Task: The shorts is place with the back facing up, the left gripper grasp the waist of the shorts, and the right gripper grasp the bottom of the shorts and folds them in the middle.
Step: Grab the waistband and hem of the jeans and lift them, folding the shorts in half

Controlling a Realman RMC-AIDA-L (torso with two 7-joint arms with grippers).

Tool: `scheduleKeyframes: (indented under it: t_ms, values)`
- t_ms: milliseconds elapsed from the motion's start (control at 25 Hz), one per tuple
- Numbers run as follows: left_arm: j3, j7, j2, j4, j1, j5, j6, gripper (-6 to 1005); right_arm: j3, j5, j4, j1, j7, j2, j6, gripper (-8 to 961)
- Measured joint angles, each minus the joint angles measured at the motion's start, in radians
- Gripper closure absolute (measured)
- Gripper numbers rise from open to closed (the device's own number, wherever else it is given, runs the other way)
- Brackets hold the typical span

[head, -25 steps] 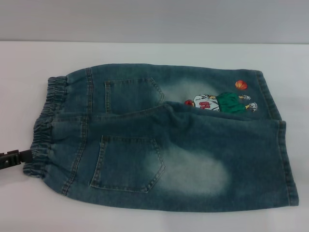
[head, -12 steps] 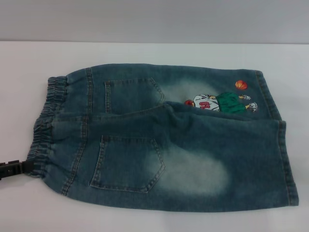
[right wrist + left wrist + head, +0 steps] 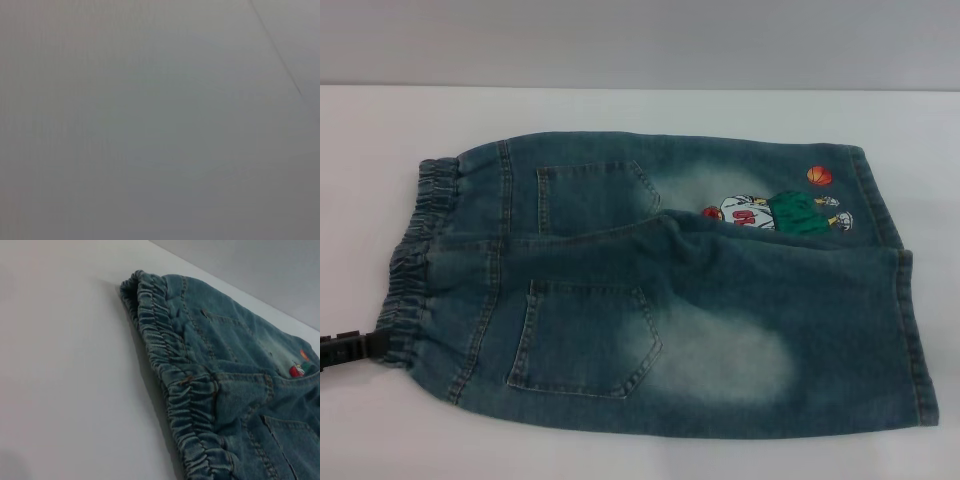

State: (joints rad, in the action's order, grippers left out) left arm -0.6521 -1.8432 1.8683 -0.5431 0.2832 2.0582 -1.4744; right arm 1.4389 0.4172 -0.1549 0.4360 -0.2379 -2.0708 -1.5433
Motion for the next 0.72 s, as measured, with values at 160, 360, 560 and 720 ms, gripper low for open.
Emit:
scheduleKeyframes:
  t_ms: [160,360,560,720]
  values:
    - [0.000,0.000,0.000,0.000,0.004,0.011,0.000,286,0.001,0.000,0.000,0.000,0.000,0.000,0.000,484]
    - [0.000,-0.001,0.005,0.002,0.016,0.025,-0.002,286,0.002,0.000,0.000,0.000,0.000,0.000,0.000,484]
    - [0.000,-0.001,0.008,0.010,0.033,0.043,-0.008,286,0.002,0.000,0.000,0.000,0.000,0.000,0.000,483]
    - [0.000,-0.001,0.012,0.010,0.044,0.048,-0.013,286,0.002,0.000,0.000,0.000,0.000,0.000,0.000,483]
